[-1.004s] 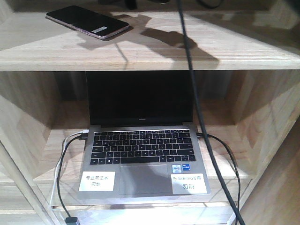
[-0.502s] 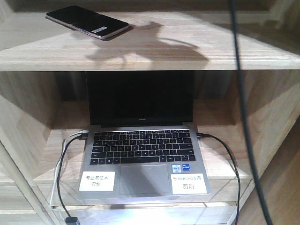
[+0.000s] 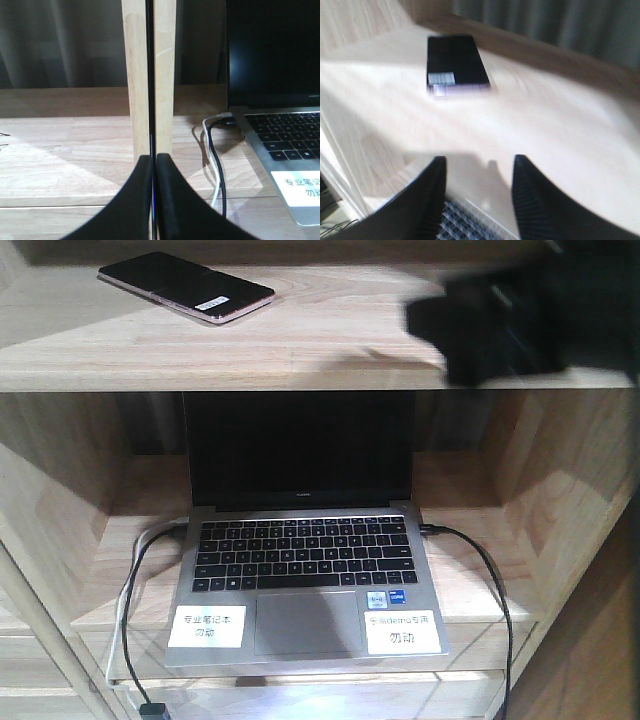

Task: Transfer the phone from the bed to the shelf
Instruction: 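Withdraw the open right gripper down and away from the phone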

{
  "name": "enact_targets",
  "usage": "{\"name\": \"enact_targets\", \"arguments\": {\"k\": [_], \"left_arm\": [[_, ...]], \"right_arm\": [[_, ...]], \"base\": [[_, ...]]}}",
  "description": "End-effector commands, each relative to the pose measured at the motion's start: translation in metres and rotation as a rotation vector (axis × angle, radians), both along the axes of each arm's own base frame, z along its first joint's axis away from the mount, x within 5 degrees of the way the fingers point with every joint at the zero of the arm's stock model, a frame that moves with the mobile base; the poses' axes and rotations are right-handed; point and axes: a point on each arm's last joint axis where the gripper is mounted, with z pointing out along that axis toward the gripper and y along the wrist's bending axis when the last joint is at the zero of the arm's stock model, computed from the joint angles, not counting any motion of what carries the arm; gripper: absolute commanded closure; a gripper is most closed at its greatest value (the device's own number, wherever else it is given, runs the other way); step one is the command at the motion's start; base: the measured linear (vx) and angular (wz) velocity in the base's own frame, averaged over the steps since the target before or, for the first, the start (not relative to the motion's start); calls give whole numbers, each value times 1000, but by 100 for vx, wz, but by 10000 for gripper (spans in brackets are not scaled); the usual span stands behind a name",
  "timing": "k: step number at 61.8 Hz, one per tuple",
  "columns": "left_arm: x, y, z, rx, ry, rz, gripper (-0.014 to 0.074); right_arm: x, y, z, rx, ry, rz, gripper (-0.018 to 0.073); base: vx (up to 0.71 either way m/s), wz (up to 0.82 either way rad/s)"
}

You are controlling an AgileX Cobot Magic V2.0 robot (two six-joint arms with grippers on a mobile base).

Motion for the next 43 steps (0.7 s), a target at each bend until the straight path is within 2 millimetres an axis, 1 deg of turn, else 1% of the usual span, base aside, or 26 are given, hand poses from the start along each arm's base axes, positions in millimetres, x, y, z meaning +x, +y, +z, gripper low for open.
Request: {"name": "enact_targets", "arguments": {"k": [1, 7, 11, 23, 34, 43], "left_arm": [[1, 1, 6, -12, -76, 9, 596], [1, 1, 6, -12, -76, 9, 596], [1, 1, 6, -12, -76, 9, 596], [1, 1, 6, -12, -76, 9, 596], [1, 1, 6, -12, -76, 9, 596], [1, 1, 6, -12, -76, 9, 596]], "right_arm": [[-22, -16, 9, 67, -119, -52, 333], [-40, -25, -3, 70, -130, -60, 389], [-52, -31, -8, 78, -151, -66, 426], [-86, -46, -26, 92, -179, -68, 571], [-112, -58, -43, 104, -205, -65, 569], [-125, -64, -58, 107, -211, -65, 568]], "base": [[0, 0], [0, 0], [0, 0], [0, 0], [0, 0], [0, 0]]}}
